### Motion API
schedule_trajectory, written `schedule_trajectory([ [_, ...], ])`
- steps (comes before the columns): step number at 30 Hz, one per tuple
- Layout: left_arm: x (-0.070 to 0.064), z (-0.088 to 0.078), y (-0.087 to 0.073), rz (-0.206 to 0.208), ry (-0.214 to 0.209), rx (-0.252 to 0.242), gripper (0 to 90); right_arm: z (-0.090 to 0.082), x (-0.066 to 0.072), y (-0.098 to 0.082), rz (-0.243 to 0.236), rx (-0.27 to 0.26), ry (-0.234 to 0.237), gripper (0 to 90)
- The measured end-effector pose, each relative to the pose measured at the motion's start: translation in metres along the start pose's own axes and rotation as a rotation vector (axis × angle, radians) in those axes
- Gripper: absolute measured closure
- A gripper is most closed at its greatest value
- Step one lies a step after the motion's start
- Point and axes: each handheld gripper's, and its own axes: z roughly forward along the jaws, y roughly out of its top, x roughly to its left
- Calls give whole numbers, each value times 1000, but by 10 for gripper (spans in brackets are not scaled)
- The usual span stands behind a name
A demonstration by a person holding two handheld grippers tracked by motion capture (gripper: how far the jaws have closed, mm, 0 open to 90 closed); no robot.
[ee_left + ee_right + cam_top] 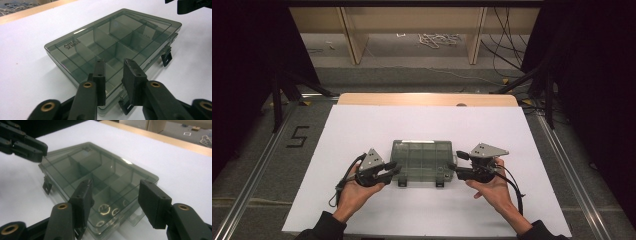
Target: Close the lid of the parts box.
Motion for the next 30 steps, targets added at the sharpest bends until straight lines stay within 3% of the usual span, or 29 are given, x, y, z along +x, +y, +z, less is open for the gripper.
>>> schedule_trajectory([
  [6,0,-4,0,-31,-3,-30,659,-4,-1,2,24,-41,0,425],
  [10,0,-6,2,-14,-4,-51,626,-7,-1,3,27,-37,-7,404],
  [11,-2,-8,3,-37,-5,-64,614,-8,-1,3,35,-61,-10,388],
  [16,-3,-13,4,5,3,-101,552,-15,-1,4,45,-92,-13,365],
  [17,-5,-14,4,-16,2,-109,540,-17,-1,4,50,-96,-14,363],
  [20,-6,-17,5,-27,-2,-135,511,-22,-2,4,50,-96,-26,351],
  [29,-9,-23,6,-29,-9,-200,379,-34,-1,0,52,-119,-39,306],
  [30,-7,-23,6,-12,-16,-213,364,-36,0,-1,53,-119,-43,300],
])
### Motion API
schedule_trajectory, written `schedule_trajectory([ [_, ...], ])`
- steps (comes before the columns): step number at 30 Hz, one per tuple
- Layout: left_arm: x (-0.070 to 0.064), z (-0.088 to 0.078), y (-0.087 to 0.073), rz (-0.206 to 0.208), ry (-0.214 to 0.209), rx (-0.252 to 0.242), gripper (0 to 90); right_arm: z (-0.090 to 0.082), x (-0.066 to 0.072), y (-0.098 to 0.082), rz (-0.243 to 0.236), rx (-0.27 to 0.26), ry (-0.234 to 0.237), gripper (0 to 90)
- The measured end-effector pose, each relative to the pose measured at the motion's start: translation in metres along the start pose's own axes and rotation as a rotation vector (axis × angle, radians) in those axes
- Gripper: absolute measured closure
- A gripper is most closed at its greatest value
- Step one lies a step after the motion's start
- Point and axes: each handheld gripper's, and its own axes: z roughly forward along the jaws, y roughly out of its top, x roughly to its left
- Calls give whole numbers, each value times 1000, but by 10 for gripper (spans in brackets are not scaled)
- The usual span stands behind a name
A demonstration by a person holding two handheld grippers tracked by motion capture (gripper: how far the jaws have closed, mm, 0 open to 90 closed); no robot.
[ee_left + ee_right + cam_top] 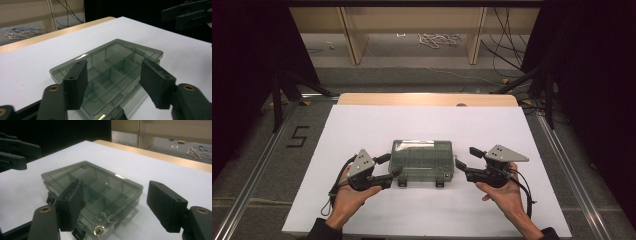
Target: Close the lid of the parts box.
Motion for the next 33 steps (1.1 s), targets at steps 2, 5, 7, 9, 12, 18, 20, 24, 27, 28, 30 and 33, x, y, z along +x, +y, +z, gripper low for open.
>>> schedule_trajectory([
  [2,-1,-1,0,-22,2,-16,337,-3,0,-1,5,-4,2,297],
  [5,-1,-5,0,-35,6,-33,301,-7,1,-3,9,-10,-2,291],
  [7,0,-6,-1,-43,1,-45,278,-9,2,-4,9,-6,3,284],
  [9,0,-8,-1,-49,-3,-59,263,-8,4,-6,14,-18,12,278],
  [12,0,-11,-1,-53,-8,-82,244,-9,6,-6,4,-10,18,268],
  [18,-1,-17,-1,-22,-11,-100,202,-13,12,-6,0,-5,23,266],
  [20,-2,-19,-2,-14,-15,-104,182,-14,13,-7,2,-3,21,262],
  [24,-2,-22,-2,-16,-12,-115,157,-18,15,-9,10,-13,22,249],
  [27,-1,-27,-3,-9,-22,-131,158,-23,16,-10,11,-19,21,233],
  [28,-2,-27,-3,-11,-24,-130,158,-25,17,-11,14,-25,13,233],
  [30,-2,-29,-3,-10,-14,-114,158,-25,18,-12,24,-28,24,232],
  [33,-3,-30,-2,0,-20,-125,157,-29,23,-15,25,-18,20,207],
])
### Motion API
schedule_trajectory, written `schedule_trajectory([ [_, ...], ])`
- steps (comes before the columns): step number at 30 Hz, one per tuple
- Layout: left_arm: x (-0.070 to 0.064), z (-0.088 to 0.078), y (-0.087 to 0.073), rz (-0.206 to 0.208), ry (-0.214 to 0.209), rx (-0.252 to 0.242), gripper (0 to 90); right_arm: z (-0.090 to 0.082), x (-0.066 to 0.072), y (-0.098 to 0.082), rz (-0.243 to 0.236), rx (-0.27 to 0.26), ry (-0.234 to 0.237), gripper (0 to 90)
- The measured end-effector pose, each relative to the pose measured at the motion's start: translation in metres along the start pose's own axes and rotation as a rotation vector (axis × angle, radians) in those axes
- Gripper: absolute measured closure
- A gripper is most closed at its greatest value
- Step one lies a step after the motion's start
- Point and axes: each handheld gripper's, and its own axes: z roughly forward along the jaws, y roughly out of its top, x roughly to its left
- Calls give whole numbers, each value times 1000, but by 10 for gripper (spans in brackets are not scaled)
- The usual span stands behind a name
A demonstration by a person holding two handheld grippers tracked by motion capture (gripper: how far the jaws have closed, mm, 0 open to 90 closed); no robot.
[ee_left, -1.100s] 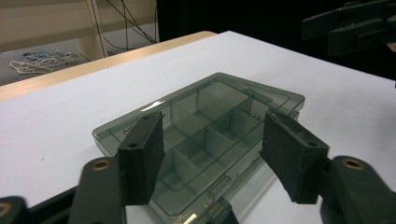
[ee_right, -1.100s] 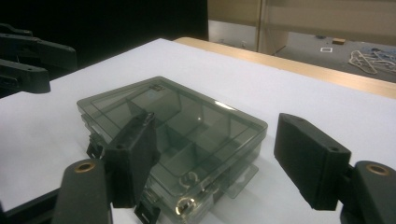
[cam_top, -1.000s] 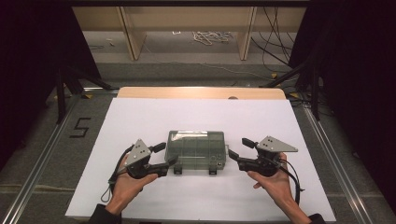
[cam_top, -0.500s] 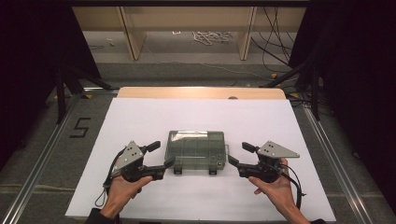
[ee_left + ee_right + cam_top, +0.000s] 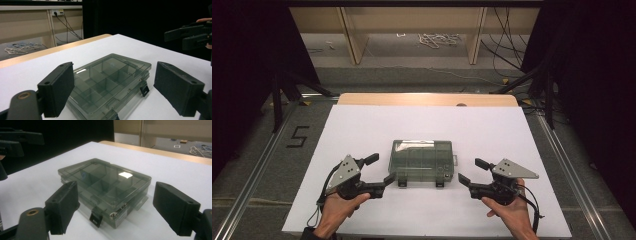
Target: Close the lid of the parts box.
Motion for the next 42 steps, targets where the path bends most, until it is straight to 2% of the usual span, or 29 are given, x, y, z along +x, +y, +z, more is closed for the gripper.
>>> schedule_trajectory([
  [1,-1,-1,0,-13,5,-2,157,-1,1,-1,-5,4,2,203],
  [2,-1,-1,0,-10,3,-4,158,-1,3,-1,-4,9,1,203],
  [6,0,-4,-1,-11,8,-6,157,-1,8,-3,-38,-19,-1,198],
  [7,0,-5,0,-3,8,-7,157,-2,9,-4,-40,-7,-5,197],
  [8,-1,-5,-1,-20,13,-10,157,-3,10,-4,-29,-16,3,197],
  [12,-1,-8,-1,-15,4,-10,158,-7,13,-7,-30,-7,0,192],
  [14,-2,-9,-1,-13,2,-12,158,-8,13,-7,-28,-24,0,191],
  [16,-4,-10,0,-23,1,-19,159,-12,14,-7,-31,-17,-12,188],
  [18,-5,-10,0,-12,3,-23,159,-13,15,-7,-31,-28,-17,185],
  [19,-6,-10,0,-30,-3,-33,159,-13,15,-7,-37,-38,-13,185],
  [20,-6,-11,0,-17,2,-28,159,-14,15,-7,-41,-43,-6,185],
  [23,-6,-11,0,-19,6,-27,159,-14,16,-7,-52,-44,-9,184],
  [25,-6,-11,-1,-21,-1,-33,159,-14,17,-6,-73,-48,-27,182],
  [26,-7,-11,-1,-34,5,-24,159,-14,17,-6,-73,-48,-29,182],
  [28,-6,-12,0,-9,-2,-22,160,-14,17,-6,-68,-46,-28,181],
  [29,-6,-13,1,-15,0,-24,161,-12,16,-7,-69,-51,-18,181],
  [35,-7,-11,-2,-18,-5,-25,161,-13,15,-6,-72,-46,-31,181],
  [38,-9,-11,-2,-13,-2,-8,161,-12,15,-6,-69,-57,-46,181],
  [42,-9,-11,-2,-15,-1,-11,162,-12,13,-6,-69,-45,-35,182],
])
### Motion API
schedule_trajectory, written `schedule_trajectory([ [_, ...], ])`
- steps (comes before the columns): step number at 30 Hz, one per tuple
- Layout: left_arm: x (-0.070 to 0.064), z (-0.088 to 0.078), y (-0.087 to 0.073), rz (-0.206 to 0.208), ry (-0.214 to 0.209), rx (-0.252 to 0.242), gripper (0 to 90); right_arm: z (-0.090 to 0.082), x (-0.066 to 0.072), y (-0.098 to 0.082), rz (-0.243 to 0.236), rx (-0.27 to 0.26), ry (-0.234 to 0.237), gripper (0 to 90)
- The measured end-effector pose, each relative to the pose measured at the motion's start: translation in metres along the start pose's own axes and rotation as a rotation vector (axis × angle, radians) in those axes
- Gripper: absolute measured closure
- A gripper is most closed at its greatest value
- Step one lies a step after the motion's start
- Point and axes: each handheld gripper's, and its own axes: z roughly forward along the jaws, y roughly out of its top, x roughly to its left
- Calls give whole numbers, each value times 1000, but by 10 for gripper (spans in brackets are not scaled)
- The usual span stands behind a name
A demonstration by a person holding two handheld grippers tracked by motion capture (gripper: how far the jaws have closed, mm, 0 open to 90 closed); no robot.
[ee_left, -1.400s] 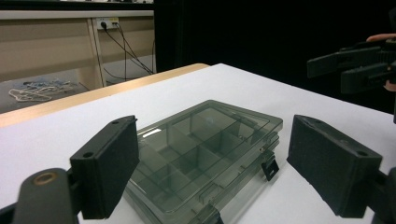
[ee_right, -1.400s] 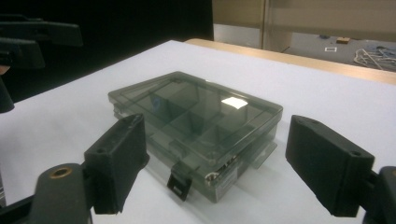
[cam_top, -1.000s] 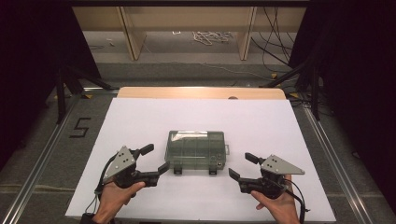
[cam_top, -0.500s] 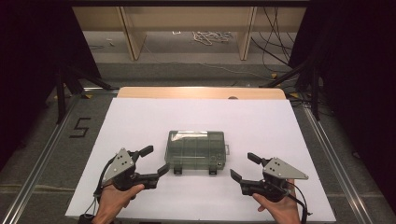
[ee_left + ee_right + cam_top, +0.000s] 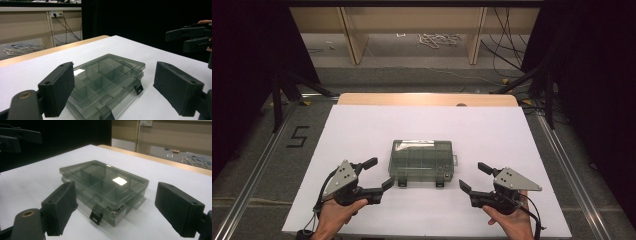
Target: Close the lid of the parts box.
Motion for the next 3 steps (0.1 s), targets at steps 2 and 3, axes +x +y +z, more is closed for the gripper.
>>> schedule_trajectory([
  [2,0,0,0,-1,3,-1,163,0,0,0,0,1,-2,184],
  [3,0,0,0,-1,3,-1,163,-1,-1,0,2,3,-6,185],
])
